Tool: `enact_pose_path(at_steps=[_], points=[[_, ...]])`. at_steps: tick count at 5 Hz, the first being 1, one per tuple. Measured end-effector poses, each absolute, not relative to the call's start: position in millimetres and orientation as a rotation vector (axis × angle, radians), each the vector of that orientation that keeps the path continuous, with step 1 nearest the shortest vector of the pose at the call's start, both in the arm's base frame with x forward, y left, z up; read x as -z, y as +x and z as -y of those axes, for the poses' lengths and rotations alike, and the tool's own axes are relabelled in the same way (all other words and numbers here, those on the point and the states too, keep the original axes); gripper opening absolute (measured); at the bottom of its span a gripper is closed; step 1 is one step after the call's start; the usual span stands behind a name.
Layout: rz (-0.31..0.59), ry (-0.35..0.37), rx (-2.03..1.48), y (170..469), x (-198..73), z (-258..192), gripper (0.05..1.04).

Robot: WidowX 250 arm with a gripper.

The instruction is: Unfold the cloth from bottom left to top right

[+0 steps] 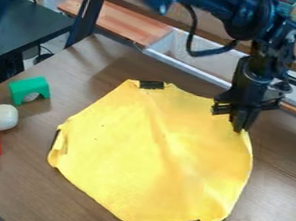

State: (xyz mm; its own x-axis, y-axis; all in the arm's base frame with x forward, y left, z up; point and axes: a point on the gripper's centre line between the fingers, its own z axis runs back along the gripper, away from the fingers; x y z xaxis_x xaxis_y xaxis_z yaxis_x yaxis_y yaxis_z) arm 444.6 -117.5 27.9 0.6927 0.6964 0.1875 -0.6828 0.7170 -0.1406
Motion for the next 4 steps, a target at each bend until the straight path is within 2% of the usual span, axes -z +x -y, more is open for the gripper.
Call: enact_pose_path(at_steps=[1,2,3,4], points=[[0.243,-0.054,-0.763,450.8,-24.5,124.7,0.065],[0.236,-0.047,-0.765,462.3,-16.3,131.0,0.221],[0.242,-0.049,-0.770,466.5,-14.8,131.9,0.464],[0.242,-0.063,-0.746,467.0,-14.2,134.9,0.756]])
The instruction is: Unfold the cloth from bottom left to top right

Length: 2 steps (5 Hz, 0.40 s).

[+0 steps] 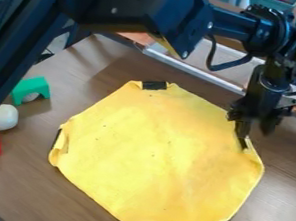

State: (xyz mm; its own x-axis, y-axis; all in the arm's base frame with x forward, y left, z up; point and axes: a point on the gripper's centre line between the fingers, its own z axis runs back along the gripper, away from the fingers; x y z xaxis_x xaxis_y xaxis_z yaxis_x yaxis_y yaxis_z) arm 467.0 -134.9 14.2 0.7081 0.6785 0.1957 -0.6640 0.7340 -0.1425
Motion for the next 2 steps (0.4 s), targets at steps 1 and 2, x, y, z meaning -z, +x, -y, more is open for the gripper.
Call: enact_pose_path(at_steps=[1,2], points=[[0.227,-0.023,-0.716,457.2,-4.5,128.6,0.989],[0.253,-0.018,-0.635,449.5,-37.9,123.6,1.001]])
